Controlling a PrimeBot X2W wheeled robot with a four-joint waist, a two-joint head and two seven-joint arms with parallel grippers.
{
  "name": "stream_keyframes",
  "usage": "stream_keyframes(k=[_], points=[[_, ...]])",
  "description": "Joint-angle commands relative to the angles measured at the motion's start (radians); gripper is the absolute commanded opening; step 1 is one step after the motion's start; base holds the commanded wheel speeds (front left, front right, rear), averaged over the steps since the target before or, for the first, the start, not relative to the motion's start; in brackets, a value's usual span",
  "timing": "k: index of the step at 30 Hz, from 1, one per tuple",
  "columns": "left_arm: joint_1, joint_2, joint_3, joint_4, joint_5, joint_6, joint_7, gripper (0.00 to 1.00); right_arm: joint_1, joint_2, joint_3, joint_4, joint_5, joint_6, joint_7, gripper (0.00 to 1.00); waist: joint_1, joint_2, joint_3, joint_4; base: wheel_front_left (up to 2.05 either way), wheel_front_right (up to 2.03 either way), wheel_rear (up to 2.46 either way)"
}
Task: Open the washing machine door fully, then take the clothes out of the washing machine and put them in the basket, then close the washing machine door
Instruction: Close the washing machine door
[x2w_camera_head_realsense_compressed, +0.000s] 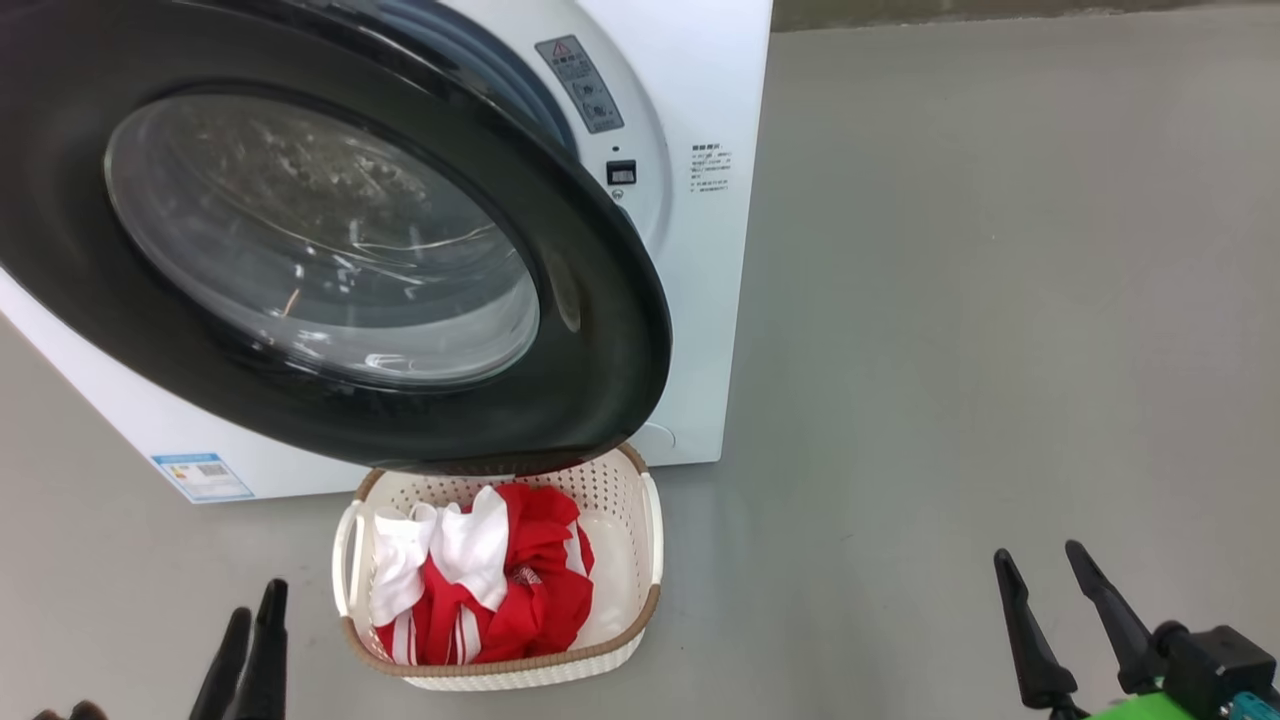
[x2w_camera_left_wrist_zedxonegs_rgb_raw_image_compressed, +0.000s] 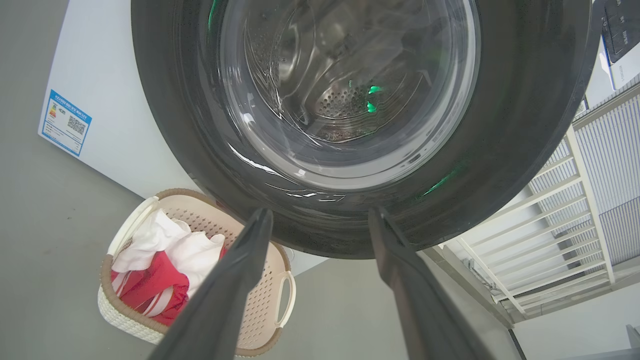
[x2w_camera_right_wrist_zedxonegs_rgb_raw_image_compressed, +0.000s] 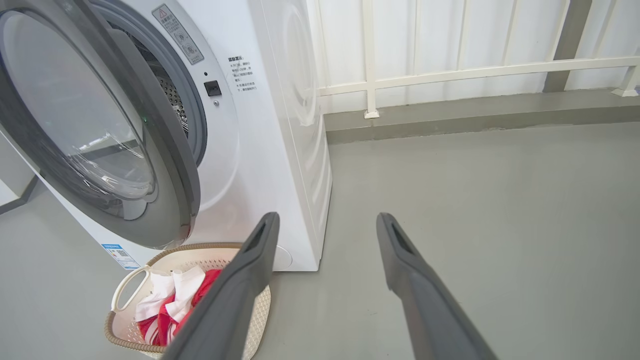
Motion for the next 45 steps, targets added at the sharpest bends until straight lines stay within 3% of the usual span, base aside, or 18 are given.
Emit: stream_keyframes(k=[1, 8, 14, 16, 22, 28, 44, 45], points=[[-0.014, 0.022, 0.046, -0.015, 0.014, -0.006, -0.008, 1.0, 0.004, -0.022, 0.016, -0.025, 0.0, 0.005, -0.006, 1.0, 0.0, 0.0, -0.004, -0.001, 0.0, 0.0, 0.0], [0.027, 0.001, 0.115, 0.006, 0.22, -0.006, -0.008, 1.0, 0.017, -0.029, 0.005, -0.034, 0.002, 0.005, -0.006, 1.0, 0.0, 0.0, -0.018, -0.005, 0.0, 0.0, 0.0], [0.05, -0.037, 0.199, 0.0, 0.507, -0.006, -0.008, 1.0, 0.021, -0.031, -0.007, -0.041, 0.006, 0.005, -0.006, 1.0, 0.0, 0.0, -0.022, -0.003, 0.0, 0.0, 0.0], [0.057, -0.071, 0.244, -0.028, 0.636, -0.006, -0.008, 1.0, 0.02, -0.03, -0.012, -0.046, 0.008, 0.005, -0.006, 1.0, 0.0, 0.0, -0.021, -0.002, 0.0, 0.0, 0.0], [0.076, -0.133, 0.307, -0.101, 0.829, -0.006, -0.008, 1.0, 0.02, -0.029, -0.021, -0.054, 0.01, 0.005, -0.006, 1.0, 0.0, 0.0, -0.02, 0.0, 0.0, 0.0, 0.0], [0.098, -0.178, 0.324, -0.118, 0.903, -0.006, -0.008, 1.0, 0.023, -0.027, -0.022, -0.051, 0.008, 0.005, -0.006, 1.0, 0.0, 0.0, -0.021, 0.002, 0.0, 0.0, 0.0], [0.091, -0.194, 0.32, -0.122, 0.915, -0.006, -0.008, 1.0, 0.017, -0.026, -0.021, -0.049, 0.009, 0.005, -0.006, 1.0, 0.0, 0.0, -0.018, 0.009, 0.0, 0.0, 0.0], [0.089, -0.195, 0.318, -0.122, 0.913, -0.006, -0.008, 1.0, 0.015, -0.026, -0.018, -0.049, 0.01, 0.005, -0.006, 0.65, 0.0, 0.0, -0.017, 0.011, 0.0, 0.0, 0.0]])
